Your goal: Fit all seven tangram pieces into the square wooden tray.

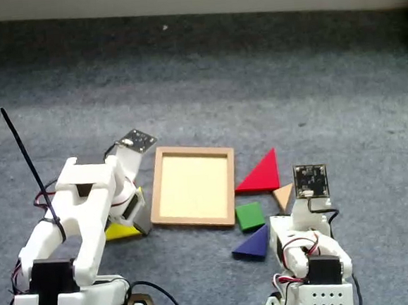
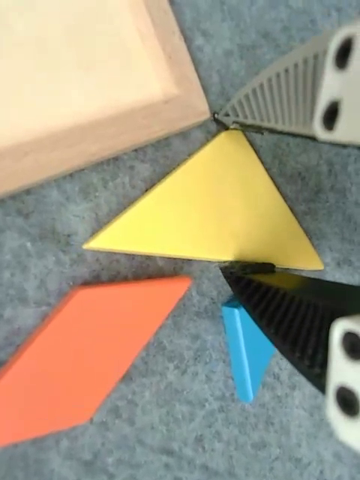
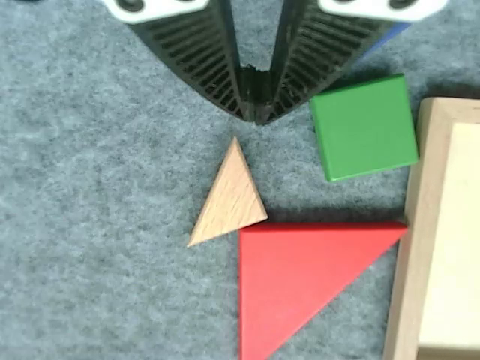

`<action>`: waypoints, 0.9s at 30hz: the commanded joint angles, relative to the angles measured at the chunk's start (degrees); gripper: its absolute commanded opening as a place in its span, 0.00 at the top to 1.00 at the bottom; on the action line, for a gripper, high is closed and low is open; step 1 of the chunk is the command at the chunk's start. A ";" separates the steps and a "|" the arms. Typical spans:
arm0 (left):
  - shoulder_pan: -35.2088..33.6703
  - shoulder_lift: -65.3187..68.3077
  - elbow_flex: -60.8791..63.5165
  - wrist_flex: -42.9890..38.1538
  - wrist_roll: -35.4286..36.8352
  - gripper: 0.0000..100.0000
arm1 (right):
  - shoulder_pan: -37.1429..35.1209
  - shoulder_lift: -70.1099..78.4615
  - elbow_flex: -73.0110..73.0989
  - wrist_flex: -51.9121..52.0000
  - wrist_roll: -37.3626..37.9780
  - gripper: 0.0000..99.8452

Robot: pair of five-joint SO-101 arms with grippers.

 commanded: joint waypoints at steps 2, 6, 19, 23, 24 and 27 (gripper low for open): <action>1.45 -5.67 0.13 1.67 -0.09 0.77 | 0.57 -0.66 8.57 0.40 0.53 0.99; 1.45 -14.20 0.13 6.15 0.62 0.77 | 0.57 -0.66 8.57 0.40 0.53 0.99; 1.36 -20.70 1.63 10.11 2.29 0.70 | 0.57 -0.66 8.57 0.40 0.53 0.99; 1.10 -19.30 3.12 7.30 2.29 0.66 | 0.57 -0.66 8.57 0.40 0.53 0.99; 1.10 -17.98 3.38 6.07 2.20 0.65 | 0.57 -0.66 8.57 0.40 0.53 0.99; 1.10 -11.56 3.03 2.20 1.05 0.66 | 0.57 -0.66 8.57 0.40 0.53 0.99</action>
